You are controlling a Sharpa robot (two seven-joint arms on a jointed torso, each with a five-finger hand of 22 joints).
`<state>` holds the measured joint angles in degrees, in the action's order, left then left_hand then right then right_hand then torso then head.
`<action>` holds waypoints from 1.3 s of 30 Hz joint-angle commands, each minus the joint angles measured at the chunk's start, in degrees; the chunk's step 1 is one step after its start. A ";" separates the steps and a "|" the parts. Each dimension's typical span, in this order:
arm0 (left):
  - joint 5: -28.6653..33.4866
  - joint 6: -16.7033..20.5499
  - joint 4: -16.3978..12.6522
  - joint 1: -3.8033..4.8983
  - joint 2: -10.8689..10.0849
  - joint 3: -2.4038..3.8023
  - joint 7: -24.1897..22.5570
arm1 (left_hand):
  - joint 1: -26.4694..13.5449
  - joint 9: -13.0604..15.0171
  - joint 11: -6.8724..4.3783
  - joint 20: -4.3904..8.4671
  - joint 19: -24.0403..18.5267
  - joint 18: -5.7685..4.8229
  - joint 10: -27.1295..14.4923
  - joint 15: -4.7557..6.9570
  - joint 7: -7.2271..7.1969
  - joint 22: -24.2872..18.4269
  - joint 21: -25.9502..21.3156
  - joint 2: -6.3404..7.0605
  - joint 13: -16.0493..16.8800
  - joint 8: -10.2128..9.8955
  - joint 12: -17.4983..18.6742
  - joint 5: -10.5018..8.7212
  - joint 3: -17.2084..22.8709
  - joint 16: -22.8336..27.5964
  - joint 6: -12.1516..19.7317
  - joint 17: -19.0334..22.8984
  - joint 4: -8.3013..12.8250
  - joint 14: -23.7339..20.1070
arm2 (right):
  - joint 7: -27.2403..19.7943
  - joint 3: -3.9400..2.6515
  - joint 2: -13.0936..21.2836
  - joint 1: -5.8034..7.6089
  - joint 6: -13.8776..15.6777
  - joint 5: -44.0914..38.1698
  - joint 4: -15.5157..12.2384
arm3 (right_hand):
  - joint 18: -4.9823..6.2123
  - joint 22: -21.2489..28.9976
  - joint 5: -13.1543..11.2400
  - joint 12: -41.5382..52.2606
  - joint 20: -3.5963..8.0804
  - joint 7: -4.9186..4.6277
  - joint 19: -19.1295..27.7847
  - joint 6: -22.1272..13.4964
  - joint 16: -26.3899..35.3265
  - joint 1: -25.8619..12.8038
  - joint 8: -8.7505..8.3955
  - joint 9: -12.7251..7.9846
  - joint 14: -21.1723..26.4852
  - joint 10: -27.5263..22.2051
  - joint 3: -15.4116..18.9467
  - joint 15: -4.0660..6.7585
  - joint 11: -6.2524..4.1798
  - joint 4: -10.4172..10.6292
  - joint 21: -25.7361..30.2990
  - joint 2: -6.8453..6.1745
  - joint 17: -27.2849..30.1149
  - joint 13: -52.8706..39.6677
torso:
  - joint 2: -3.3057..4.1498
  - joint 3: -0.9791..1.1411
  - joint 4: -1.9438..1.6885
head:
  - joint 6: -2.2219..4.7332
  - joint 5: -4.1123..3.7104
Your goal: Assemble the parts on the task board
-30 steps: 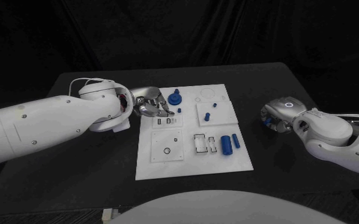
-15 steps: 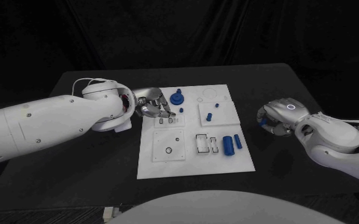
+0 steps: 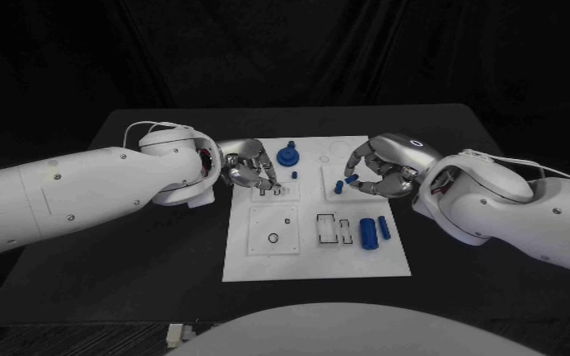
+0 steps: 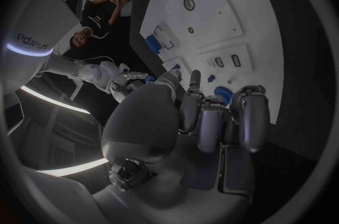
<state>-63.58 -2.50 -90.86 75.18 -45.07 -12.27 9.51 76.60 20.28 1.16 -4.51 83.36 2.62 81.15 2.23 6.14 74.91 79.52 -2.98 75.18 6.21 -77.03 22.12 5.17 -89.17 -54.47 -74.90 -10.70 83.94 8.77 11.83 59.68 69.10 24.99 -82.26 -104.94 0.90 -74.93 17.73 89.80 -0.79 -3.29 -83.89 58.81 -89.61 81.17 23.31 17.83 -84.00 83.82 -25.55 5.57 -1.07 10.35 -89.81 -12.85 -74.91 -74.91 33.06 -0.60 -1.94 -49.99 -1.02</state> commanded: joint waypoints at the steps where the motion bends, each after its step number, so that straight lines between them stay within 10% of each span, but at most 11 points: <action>1: -0.69 -0.23 -0.41 -0.09 -0.47 0.04 -1.56 | 1.26 -0.26 -0.17 0.01 -0.45 0.00 -0.32 -0.31 -0.05 11.63 -0.22 -0.40 0.43 -0.25 0.52 0.28 0.50 0.22 0.02 -13.52 1.14 5.04 | -8.84 0.00 -3.01 0.13 -2.93 15.44 2.32 | -0.75 -14.87 0.17 0.20 -0.52 -0.35 -5.82 -0.67 0.22 0.09 -0.81 6.20 -5.71 6.18 0.41 -0.56 0.53 -0.36 0.30 0.70 -13.62 -15.09 | 0.00 0.02 0.01 | -0.01 0.90; 21: -1.65 0.46 -0.48 -0.92 -3.48 0.03 -2.98 | 1.29 -1.50 0.00 -0.03 -0.40 -0.03 -0.37 -0.41 0.09 11.67 -0.14 -0.29 0.43 -0.10 0.49 -2.90 4.76 0.18 -0.32 -13.56 4.84 5.07 | -13.14 -0.01 -22.22 -1.94 -18.41 27.48 20.39 | -0.60 -14.68 3.72 0.20 -1.02 -1.22 -5.53 -2.24 0.07 2.05 -1.46 6.91 -5.77 6.18 2.85 -1.00 1.25 -2.59 0.79 3.65 -13.96 -15.09 | 0.20 -0.06 -0.27 | -0.01 3.11; 39: -1.66 0.21 -0.25 -1.29 -3.61 0.03 -3.24 | -0.35 -2.18 0.11 -0.12 -0.35 -0.05 -0.40 -0.50 0.20 11.69 -0.07 0.03 0.32 0.00 0.52 -4.23 7.64 0.14 -0.38 -13.62 5.81 5.11 | -7.88 -0.01 -26.57 -2.92 -13.11 24.80 26.02 | -0.48 -14.51 1.11 0.20 -1.44 -1.75 -5.28 -2.30 0.16 2.24 -1.86 6.94 -5.71 6.18 2.92 -1.44 1.75 -5.07 1.20 5.62 -13.72 -15.09 | 0.17 -0.04 -0.15 | -0.01 3.59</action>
<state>-65.25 -2.36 -91.07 74.00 -48.75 -12.28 7.41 76.80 18.19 1.46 -4.51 83.37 2.62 80.85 2.00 6.14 74.91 79.52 -2.95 75.67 6.21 -76.74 18.10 12.46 -89.17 -54.47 -74.90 -4.90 83.76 -1.28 11.85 33.18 66.34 9.49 -56.63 -79.10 0.90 -74.91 18.96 89.80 -1.87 -5.04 -84.04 56.80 -89.63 83.14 21.78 24.94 -83.96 83.97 -22.61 4.51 0.28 5.68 -88.82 -7.40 -74.91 -74.91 33.21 -0.66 -2.09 -49.99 2.62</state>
